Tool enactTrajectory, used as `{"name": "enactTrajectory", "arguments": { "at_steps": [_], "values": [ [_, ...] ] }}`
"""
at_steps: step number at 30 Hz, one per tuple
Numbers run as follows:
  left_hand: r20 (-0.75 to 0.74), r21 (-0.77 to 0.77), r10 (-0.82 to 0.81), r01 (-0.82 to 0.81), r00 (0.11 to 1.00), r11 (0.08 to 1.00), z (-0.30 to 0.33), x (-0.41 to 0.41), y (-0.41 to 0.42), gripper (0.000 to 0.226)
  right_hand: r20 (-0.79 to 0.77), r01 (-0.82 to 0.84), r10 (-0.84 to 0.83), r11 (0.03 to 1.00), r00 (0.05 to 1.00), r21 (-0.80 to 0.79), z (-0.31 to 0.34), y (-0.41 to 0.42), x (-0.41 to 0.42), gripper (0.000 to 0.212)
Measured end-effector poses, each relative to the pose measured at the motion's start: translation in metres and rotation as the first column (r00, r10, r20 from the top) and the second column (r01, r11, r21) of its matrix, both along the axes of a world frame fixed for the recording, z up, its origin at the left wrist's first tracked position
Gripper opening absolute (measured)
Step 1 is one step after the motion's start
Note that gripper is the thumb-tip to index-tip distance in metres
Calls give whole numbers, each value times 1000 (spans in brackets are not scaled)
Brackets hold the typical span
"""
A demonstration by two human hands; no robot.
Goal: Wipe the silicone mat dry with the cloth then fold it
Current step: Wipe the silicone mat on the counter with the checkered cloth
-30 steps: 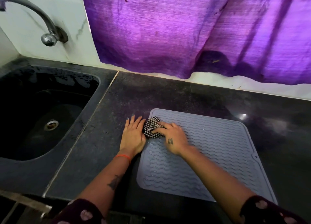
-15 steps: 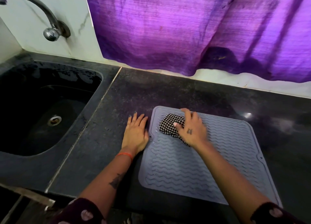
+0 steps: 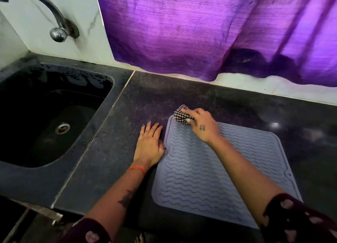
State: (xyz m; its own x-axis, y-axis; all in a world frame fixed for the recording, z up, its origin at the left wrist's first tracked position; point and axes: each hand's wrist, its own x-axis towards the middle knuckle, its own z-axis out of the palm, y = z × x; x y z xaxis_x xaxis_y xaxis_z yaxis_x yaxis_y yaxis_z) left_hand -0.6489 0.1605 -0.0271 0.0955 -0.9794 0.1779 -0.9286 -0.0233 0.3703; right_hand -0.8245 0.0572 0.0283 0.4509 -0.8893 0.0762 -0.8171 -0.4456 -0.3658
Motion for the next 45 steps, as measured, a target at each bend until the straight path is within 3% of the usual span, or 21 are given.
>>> {"name": "enactTrajectory", "arguments": {
  "at_steps": [2, 4, 6, 10, 13, 16, 21, 28, 34, 39, 45],
  "values": [
    [0, 4, 0, 0, 1000, 1000, 0, 0, 0, 65, -202, -21, 25, 1000, 979, 20, -18, 7, 14, 44],
    [-2, 5, 1, -1, 1000, 1000, -1, 0, -1, 66, -298, -20, 8, 999, 955, -39, -32, 15, 17, 47],
    [-2, 3, 3, -3, 1000, 1000, -1, 0, -1, 68, -284, -28, 11, 998, 959, -57, -33, 14, 16, 47],
    [-15, -15, -2, 2, 1000, 1000, 0, 0, 0, 67, -233, -63, 78, 996, 969, 68, -11, 3, 19, 43],
    [-59, -66, 5, -9, 998, 998, -2, 1, 1, 68, -201, -164, 159, 986, 967, -7, -15, 36, 20, 45],
    [-78, -63, 8, -13, 997, 998, -2, 1, 0, 67, -162, -128, 116, 990, 980, -66, -32, 69, 18, 54],
    [-92, -59, 9, -15, 996, 998, -1, 1, 2, 69, -234, -134, 143, 990, 962, 52, -17, 52, 21, 51],
    [-98, -69, 20, -27, 995, 997, -2, 1, -1, 69, -244, -74, 57, 996, 968, -58, -28, 94, 17, 77],
    [-103, -87, 34, -43, 994, 995, -2, 2, 1, 70, -266, -91, 112, 992, 957, 88, -9, 85, 20, 68],
    [-126, -86, 41, -52, 991, 995, -3, 3, 0, 71, -255, -74, 66, 997, 965, -24, -22, 121, 12, 78],
    [-123, -86, 39, -50, 992, 995, -4, 4, 1, 71, -252, -104, 119, 992, 960, 70, -8, 111, 11, 67]
  ]
}}
